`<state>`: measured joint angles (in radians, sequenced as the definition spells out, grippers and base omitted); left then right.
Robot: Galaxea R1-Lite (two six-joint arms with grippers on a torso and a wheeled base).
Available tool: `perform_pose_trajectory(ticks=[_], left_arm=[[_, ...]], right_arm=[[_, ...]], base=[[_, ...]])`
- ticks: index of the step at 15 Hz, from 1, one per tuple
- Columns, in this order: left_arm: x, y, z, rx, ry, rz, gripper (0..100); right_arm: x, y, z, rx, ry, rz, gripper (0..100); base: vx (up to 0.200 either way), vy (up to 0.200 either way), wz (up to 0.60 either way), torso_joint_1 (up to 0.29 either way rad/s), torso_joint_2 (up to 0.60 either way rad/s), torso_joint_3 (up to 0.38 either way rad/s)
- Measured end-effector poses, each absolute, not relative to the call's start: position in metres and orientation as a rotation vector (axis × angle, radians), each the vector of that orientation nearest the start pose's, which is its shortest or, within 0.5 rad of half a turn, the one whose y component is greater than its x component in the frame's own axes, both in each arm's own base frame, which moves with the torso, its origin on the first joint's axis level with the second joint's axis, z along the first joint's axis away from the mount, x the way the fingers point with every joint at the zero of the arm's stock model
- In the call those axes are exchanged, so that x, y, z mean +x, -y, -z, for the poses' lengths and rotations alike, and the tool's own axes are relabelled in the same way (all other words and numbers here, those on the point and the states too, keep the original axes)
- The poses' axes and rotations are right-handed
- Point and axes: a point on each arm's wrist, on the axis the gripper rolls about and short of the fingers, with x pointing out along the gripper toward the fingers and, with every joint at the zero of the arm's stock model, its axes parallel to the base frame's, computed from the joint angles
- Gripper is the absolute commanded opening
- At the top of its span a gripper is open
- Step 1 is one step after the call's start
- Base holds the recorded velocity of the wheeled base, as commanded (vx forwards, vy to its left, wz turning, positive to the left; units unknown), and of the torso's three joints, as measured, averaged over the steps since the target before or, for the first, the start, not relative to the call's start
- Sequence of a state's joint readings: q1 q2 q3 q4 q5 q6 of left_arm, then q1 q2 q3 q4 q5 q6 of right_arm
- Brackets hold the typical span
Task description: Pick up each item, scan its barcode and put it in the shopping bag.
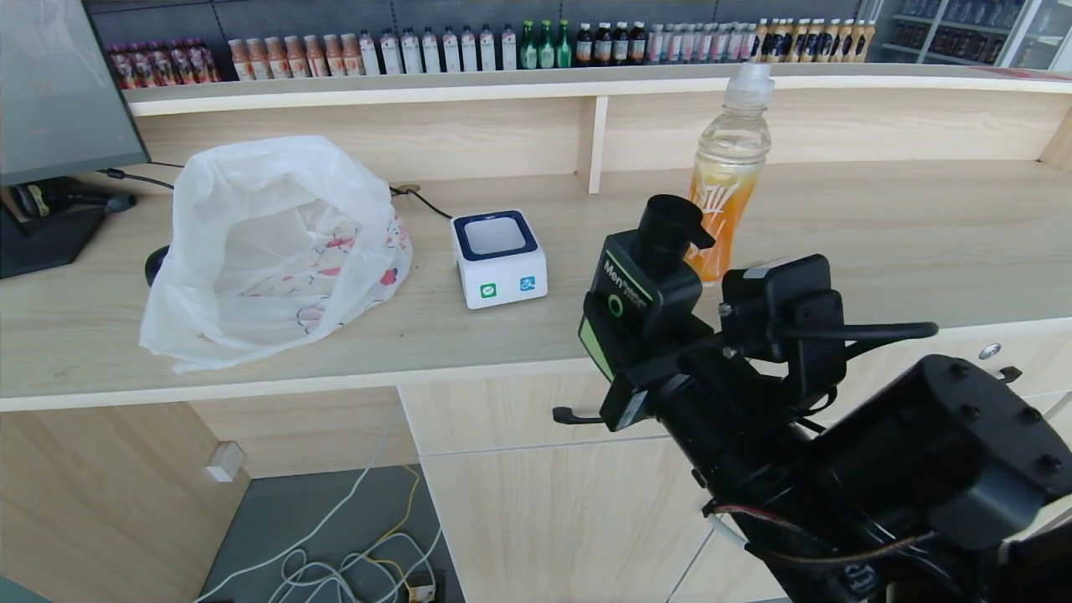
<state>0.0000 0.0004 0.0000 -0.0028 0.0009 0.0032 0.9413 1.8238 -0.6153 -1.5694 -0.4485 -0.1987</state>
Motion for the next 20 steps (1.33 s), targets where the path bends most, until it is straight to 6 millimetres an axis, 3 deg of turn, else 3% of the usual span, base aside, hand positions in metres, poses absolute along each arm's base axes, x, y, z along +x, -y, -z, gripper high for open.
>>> perform_pose_trajectory(ticks=[8, 20], left_arm=[[-0.023, 0.0, -0.076, 0.003, 0.002, -0.001, 100], [-0.023, 0.0, -0.076, 0.003, 0.002, 0.0, 100]], right_arm=[[0.122, -0.274, -0.19, -0.126, 0.397, -0.661, 0], [0.104, -0.273, -0.186, -0.377, 0.526, -0.752, 0]], base=[[0.0, 0.0, 0.0, 0.0, 0.0, 0.0], [0.0, 0.0, 0.0, 0.0, 0.0, 0.0]])
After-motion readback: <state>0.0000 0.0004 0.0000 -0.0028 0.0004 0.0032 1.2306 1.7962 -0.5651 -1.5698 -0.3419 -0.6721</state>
